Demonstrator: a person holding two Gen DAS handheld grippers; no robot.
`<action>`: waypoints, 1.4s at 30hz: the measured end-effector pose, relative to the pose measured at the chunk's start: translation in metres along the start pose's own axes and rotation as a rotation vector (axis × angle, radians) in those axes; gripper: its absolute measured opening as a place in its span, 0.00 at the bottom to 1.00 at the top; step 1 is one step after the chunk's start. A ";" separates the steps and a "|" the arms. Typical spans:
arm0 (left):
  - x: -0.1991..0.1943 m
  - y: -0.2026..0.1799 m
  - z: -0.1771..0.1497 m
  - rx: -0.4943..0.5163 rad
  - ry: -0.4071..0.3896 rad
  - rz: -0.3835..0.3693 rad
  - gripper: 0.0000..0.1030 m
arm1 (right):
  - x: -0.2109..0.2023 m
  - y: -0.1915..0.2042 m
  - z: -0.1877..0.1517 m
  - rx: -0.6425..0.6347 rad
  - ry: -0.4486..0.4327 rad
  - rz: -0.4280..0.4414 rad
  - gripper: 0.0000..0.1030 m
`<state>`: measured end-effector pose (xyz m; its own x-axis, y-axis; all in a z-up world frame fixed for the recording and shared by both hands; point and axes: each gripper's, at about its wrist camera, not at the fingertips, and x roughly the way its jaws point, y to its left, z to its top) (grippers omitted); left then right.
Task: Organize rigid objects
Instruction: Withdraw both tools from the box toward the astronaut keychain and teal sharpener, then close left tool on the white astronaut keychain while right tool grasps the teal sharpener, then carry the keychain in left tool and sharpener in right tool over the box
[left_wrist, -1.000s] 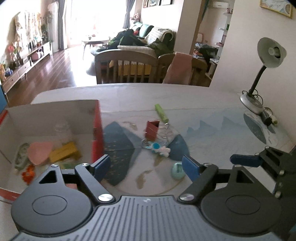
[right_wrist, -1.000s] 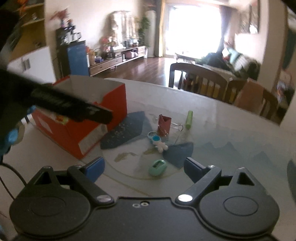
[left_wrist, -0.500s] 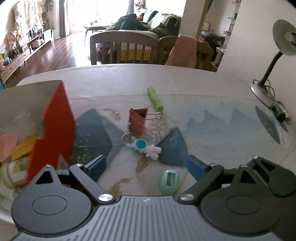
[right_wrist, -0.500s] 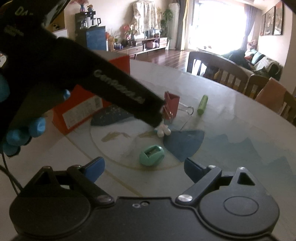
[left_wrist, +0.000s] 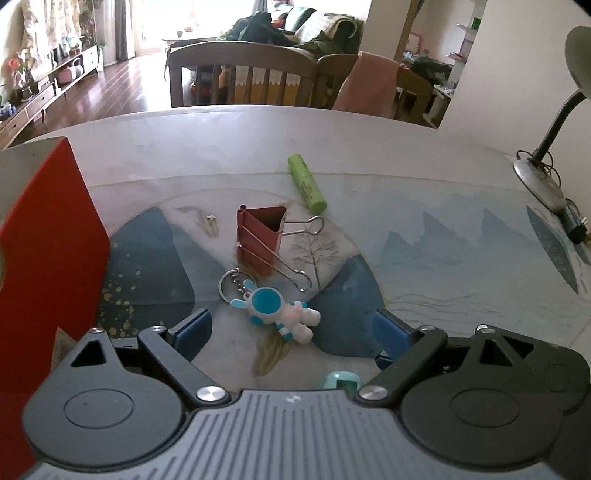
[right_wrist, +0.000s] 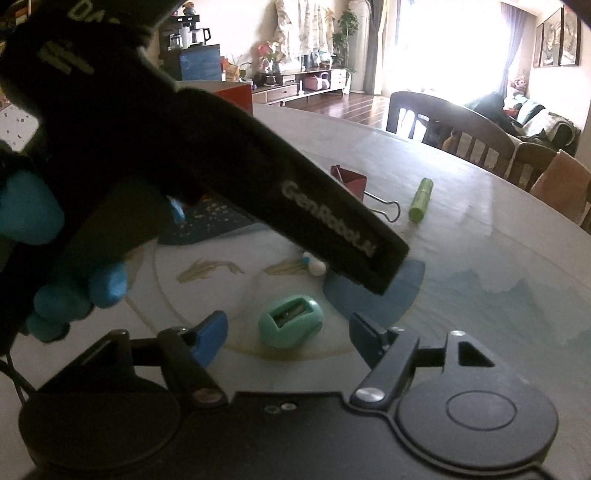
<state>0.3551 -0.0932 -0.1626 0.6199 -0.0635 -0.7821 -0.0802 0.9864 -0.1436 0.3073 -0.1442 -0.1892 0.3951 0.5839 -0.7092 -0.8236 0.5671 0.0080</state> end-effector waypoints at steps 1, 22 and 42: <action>0.002 0.001 0.000 -0.002 -0.002 0.008 0.92 | 0.001 0.001 0.000 -0.003 -0.001 0.003 0.70; 0.028 0.000 -0.001 0.028 -0.025 0.051 0.62 | 0.003 0.008 -0.001 -0.039 -0.023 0.009 0.46; 0.024 0.003 -0.002 -0.018 -0.031 0.050 0.58 | -0.023 -0.007 -0.004 0.044 -0.032 -0.020 0.36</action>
<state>0.3681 -0.0916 -0.1829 0.6383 -0.0097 -0.7697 -0.1249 0.9854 -0.1160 0.3028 -0.1637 -0.1755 0.4247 0.5901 -0.6866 -0.7971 0.6033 0.0254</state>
